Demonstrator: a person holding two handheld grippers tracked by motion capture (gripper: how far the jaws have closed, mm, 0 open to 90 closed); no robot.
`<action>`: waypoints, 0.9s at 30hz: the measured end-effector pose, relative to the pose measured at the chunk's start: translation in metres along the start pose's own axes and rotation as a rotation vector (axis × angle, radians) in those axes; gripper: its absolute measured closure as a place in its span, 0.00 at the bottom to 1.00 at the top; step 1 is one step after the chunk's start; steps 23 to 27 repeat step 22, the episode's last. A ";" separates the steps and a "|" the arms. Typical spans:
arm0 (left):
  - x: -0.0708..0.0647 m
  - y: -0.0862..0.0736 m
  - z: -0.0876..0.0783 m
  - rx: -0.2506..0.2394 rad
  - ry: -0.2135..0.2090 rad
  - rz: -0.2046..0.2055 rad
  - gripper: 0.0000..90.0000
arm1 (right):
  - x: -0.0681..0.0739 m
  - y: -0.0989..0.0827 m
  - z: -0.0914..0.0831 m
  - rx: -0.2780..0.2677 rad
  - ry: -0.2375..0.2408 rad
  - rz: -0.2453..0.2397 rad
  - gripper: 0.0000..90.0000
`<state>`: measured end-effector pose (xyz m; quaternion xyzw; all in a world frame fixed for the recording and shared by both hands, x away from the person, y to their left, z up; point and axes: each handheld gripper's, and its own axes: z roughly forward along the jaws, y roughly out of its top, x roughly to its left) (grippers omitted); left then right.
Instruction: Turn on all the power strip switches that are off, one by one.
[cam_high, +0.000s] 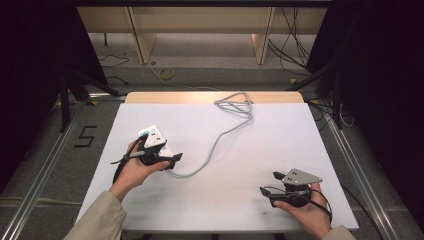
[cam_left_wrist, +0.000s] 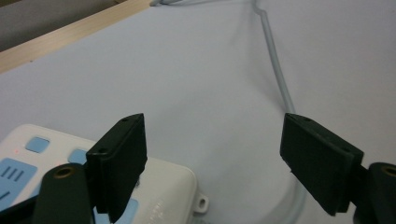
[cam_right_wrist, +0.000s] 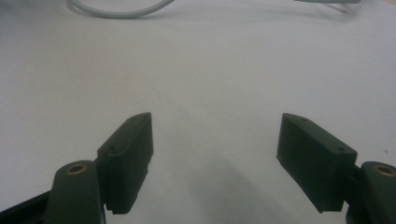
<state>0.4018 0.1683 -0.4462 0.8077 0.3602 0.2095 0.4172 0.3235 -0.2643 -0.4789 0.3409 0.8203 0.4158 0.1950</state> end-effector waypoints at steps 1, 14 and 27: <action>-0.003 -0.004 -0.001 0.002 -0.006 0.007 0.25 | 0.000 0.000 0.000 0.001 0.001 0.000 0.31; -0.025 -0.041 -0.015 -0.040 -0.018 0.043 0.23 | 0.001 0.000 0.001 0.001 0.011 -0.003 0.31; -0.034 -0.046 -0.012 -0.012 -0.030 0.070 0.23 | 0.000 0.000 0.001 -0.003 0.013 0.000 0.31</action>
